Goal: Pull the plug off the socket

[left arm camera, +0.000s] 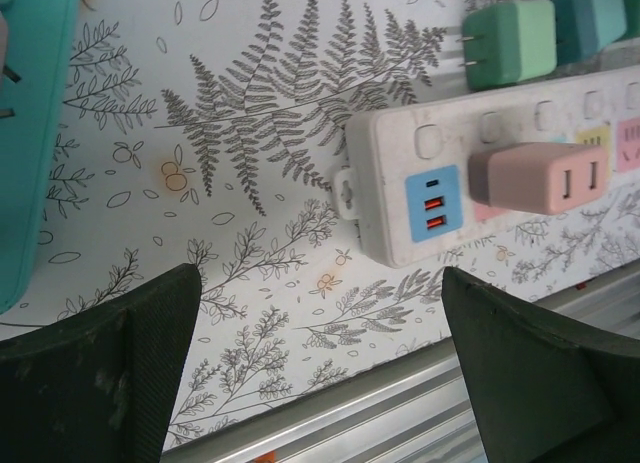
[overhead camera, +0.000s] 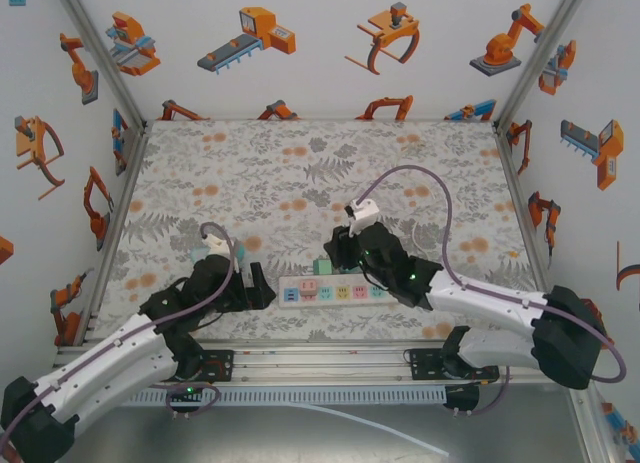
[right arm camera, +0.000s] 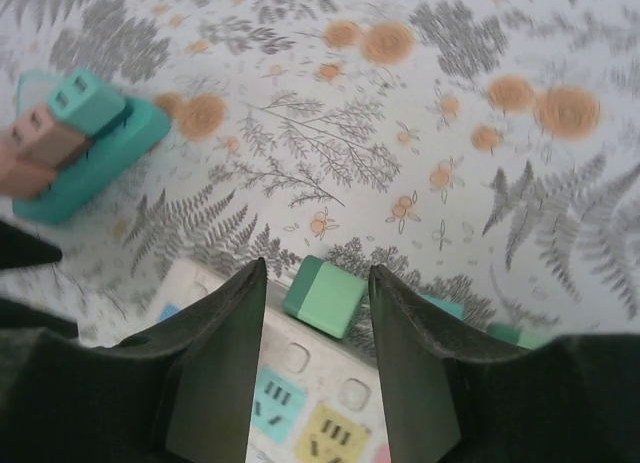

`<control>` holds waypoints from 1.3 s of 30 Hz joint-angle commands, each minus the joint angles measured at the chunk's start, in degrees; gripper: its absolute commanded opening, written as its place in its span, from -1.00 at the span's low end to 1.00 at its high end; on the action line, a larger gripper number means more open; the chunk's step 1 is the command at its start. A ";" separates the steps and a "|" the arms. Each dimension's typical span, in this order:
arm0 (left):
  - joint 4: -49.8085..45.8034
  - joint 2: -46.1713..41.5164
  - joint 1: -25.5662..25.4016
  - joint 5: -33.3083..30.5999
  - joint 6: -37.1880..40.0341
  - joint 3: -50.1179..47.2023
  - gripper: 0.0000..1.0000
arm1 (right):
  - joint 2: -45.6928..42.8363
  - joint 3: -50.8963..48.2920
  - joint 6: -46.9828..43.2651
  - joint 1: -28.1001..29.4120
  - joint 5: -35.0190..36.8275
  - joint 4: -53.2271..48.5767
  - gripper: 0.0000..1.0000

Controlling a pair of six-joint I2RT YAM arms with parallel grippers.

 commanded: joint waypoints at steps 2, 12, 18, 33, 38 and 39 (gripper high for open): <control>1.30 2.96 0.71 0.37 -1.93 1.86 0.99 | -3.65 -1.86 -26.78 0.28 -16.58 1.63 -0.09; 7.21 9.49 1.48 3.38 -2.54 2.06 0.83 | 3.98 5.22 -48.61 0.54 -38.53 -12.45 0.07; 9.76 12.89 2.14 4.74 -2.62 2.43 0.81 | 12.69 8.78 -49.83 0.99 -42.81 -10.65 0.08; 18.50 23.99 3.26 12.52 -0.73 3.41 0.43 | 22.11 12.21 -50.91 1.86 -42.15 -11.40 -0.49; 20.14 27.85 3.26 14.08 -0.86 3.55 0.36 | 22.21 12.98 -50.47 1.86 -42.59 -11.58 -0.62; 20.34 28.08 3.22 14.04 -1.00 3.20 0.34 | 22.16 13.10 -50.38 1.85 -42.71 -11.57 -0.63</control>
